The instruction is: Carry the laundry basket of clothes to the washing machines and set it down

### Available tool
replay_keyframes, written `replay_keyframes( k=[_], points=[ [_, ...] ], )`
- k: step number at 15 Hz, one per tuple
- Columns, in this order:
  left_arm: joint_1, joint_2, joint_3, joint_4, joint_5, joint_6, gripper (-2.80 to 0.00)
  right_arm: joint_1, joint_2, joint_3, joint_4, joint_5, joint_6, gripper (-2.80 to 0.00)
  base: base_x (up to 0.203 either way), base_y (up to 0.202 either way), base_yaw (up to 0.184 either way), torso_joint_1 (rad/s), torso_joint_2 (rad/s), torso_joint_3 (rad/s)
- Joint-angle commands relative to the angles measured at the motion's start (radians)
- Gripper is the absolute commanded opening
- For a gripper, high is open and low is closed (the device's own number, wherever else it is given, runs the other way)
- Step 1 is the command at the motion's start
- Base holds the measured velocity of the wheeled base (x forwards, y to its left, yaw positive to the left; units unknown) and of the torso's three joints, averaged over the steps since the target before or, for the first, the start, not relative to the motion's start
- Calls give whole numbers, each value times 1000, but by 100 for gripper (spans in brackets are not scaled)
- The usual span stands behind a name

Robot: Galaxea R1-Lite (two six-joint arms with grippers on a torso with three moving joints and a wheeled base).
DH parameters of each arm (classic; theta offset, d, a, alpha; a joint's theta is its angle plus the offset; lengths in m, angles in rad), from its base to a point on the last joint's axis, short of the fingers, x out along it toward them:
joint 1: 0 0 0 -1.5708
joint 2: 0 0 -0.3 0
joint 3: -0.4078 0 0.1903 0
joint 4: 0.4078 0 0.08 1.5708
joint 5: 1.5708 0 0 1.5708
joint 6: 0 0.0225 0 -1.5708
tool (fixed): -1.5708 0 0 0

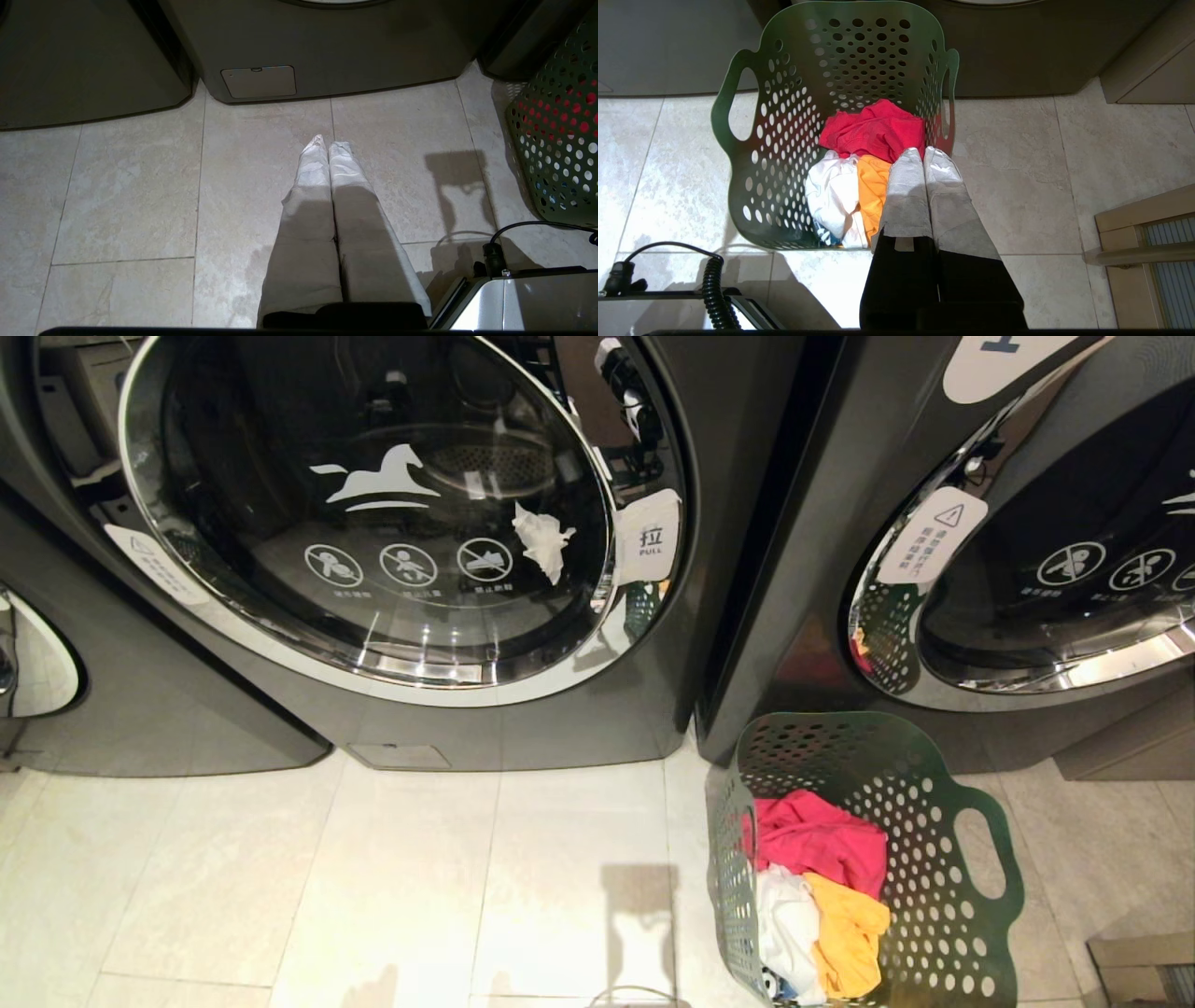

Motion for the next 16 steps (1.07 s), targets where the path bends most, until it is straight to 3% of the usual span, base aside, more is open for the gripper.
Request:
replay_keyframes(
  k=[1, 16],
  points=[
    [0, 1, 0, 3, 0, -2, -280, 0, 0, 0, 1, 0, 0, -280, 0, 0, 0, 0, 0, 0],
    [0, 1, 0, 3, 2, -3, -280, 0, 0, 2, -5, 2, 5, -280, 0, 0, 0, 0, 0, 0]
  ],
)
